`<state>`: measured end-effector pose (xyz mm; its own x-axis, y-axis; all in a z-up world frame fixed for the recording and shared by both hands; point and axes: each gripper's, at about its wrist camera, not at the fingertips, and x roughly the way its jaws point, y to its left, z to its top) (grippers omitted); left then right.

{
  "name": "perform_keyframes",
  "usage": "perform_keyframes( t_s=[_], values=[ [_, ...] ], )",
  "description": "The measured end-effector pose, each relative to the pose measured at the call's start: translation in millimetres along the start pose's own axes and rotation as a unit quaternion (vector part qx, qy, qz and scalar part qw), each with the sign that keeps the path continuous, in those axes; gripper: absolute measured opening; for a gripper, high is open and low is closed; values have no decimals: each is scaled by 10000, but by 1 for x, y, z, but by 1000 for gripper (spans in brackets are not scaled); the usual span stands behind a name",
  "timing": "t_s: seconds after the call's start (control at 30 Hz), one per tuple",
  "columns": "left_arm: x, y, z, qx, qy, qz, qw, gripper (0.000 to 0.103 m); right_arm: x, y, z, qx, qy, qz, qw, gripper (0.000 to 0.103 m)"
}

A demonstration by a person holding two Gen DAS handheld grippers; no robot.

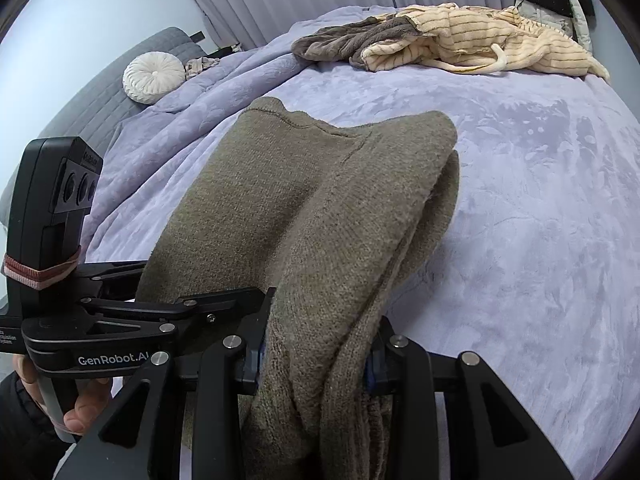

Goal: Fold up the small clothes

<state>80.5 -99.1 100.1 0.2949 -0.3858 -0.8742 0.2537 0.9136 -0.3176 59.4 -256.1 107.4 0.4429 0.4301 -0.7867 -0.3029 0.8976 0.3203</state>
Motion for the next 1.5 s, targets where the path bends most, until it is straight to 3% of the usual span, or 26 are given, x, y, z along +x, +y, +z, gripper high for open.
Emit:
perform_keyframes(
  t_s=[0.57, 1.03, 1.13, 1.2, 1.23, 1.27, 1.37, 1.5],
  values=[
    [-29, -5, -64, -10, -43, 40, 10000, 48, -23, 36, -53, -67, 23, -10, 10000, 37],
    [-35, 13, -137, -193, 141, -7, 9997, 48, -20, 60, -111, -153, 331, 229, 9991, 37],
    [-23, 20, -146, -282, 190, 37, 9994, 58, -8, 53, -119, -77, 457, 227, 9987, 37],
    [-21, 26, -150, -340, 119, 238, 9991, 84, 0, 42, -122, 61, 539, 252, 9982, 41],
    [-21, 28, -152, -347, 78, 369, 9987, 89, 2, 35, -124, 163, 570, 276, 9979, 49],
    [-24, 30, -153, -324, 29, 441, 9985, 90, 1, 27, -125, 311, 552, 295, 9976, 55],
    [-37, 35, -154, -313, -36, 563, 9979, 90, -14, 13, -125, 506, 377, 212, 9978, 58],
    [-66, 32, -151, -195, -489, 1061, 9930, 90, -60, 34, -120, -177, -249, -87, 9995, 58]
  ],
)
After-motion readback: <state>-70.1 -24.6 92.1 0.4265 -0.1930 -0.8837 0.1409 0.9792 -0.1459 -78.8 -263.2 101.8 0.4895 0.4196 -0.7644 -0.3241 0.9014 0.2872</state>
